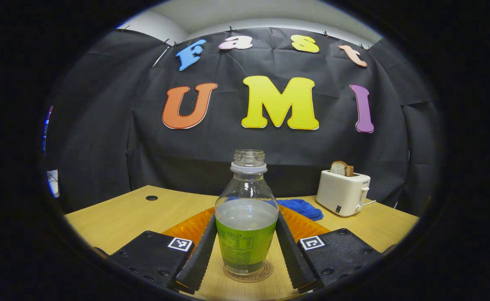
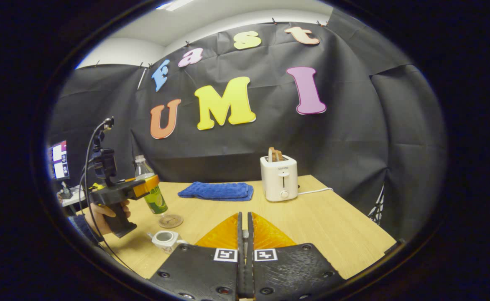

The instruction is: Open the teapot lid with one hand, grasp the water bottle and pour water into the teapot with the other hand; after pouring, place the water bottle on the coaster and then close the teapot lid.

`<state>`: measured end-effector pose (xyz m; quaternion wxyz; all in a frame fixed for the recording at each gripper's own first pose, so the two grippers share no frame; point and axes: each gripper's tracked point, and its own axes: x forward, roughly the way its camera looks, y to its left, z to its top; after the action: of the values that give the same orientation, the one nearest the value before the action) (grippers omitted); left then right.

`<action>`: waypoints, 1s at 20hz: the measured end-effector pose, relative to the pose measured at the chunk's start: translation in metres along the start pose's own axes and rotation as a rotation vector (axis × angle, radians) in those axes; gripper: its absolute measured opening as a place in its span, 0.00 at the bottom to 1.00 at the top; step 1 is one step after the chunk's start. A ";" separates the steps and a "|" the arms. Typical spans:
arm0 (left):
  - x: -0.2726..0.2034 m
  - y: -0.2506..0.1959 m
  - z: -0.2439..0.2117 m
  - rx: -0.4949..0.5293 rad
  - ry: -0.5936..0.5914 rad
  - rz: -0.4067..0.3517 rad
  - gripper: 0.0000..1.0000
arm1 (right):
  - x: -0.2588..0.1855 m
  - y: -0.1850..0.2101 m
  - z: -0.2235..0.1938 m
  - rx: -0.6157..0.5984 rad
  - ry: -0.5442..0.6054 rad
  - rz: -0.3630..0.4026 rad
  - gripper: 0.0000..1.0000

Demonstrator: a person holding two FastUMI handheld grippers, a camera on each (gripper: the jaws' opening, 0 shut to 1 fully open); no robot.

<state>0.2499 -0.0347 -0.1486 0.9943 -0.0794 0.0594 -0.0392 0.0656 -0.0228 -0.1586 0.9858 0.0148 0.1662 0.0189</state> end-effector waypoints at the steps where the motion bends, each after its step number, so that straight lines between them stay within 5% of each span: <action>1: 0.003 -0.002 -0.006 -0.005 0.009 -0.003 0.78 | 0.000 -0.001 0.001 -0.002 -0.002 -0.002 0.00; 8: 0.003 -0.018 -0.016 0.033 0.003 -0.059 0.81 | 0.001 -0.002 0.000 -0.004 -0.002 -0.007 0.00; 11: -0.002 -0.016 -0.004 0.071 -0.020 -0.043 1.00 | 0.001 0.002 -0.001 -0.010 -0.001 -0.005 0.00; 17: -0.038 -0.002 0.034 0.192 -0.088 -0.005 0.99 | -0.002 0.028 -0.004 -0.035 -0.007 0.051 0.01; 20: -0.068 0.009 0.051 0.169 -0.123 0.021 0.99 | -0.004 0.060 -0.005 -0.039 -0.028 0.131 0.00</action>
<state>0.1899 -0.0124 -0.0926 0.9996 0.0032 -0.0044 -0.0286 0.0585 0.0372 -0.1605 0.9847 0.0064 0.1508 0.0866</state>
